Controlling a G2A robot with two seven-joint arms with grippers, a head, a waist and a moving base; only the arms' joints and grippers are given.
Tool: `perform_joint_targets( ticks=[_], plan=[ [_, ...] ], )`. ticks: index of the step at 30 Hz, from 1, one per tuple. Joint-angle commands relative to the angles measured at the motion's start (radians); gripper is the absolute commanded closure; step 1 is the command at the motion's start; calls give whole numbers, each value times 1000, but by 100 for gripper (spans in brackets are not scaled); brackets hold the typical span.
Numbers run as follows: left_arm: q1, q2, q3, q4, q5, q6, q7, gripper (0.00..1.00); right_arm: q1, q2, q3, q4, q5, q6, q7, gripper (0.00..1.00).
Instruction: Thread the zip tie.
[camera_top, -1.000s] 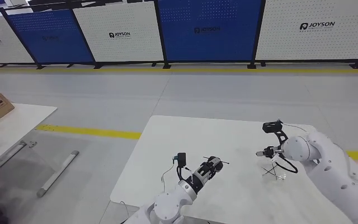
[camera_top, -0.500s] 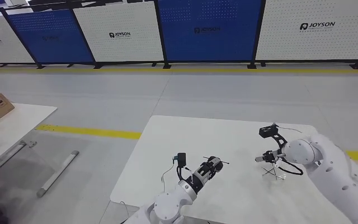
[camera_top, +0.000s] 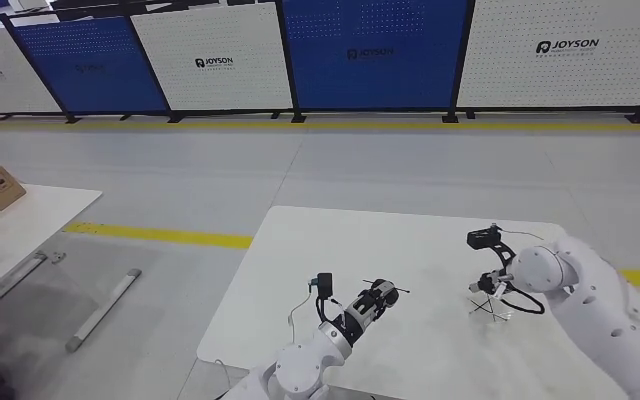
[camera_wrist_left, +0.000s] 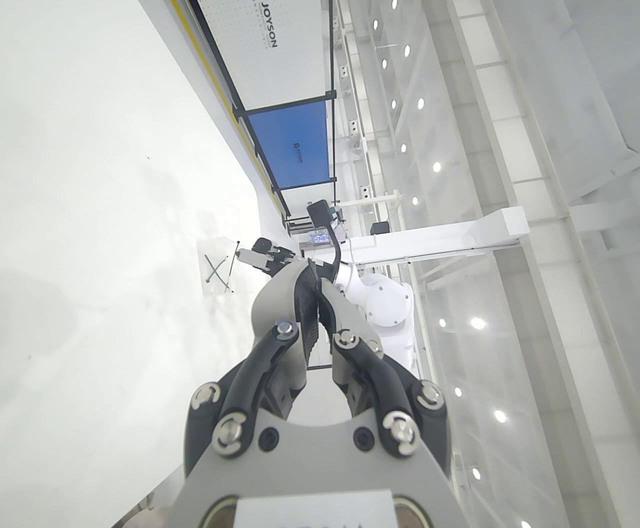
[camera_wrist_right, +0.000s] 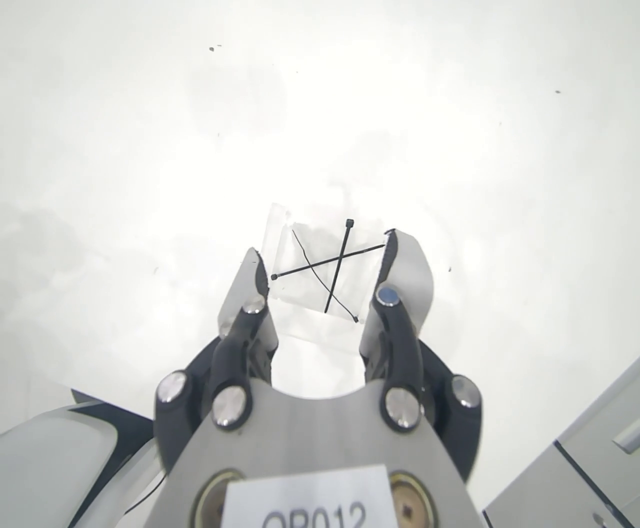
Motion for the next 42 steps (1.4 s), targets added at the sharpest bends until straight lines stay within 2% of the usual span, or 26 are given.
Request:
perform_joint_targets(
  ticks=[1,4,8,16,27,38,42],
  plan=[
    [0,0,0,0,0,0,0,100,1,-5,-4,9,1,2,2,62],
    [0,0,0,0,0,0,0,100,4,-14,-11,28,2,0,2,70],
    [0,0,0,0,0,0,0,100,12,-25,-18,53,-3,9,14,73],
    [0,0,0,0,0,0,0,100,4,-37,-14,86,2,-2,3,75],
    [0,0,0,0,0,0,0,100,-20,-37,14,81,-9,34,19,80],
    [0,0,0,0,0,0,0,100,4,-60,5,136,-10,36,44,84],
    [0,0,0,0,0,0,0,100,23,-75,-3,175,-2,31,56,93]
  ],
)
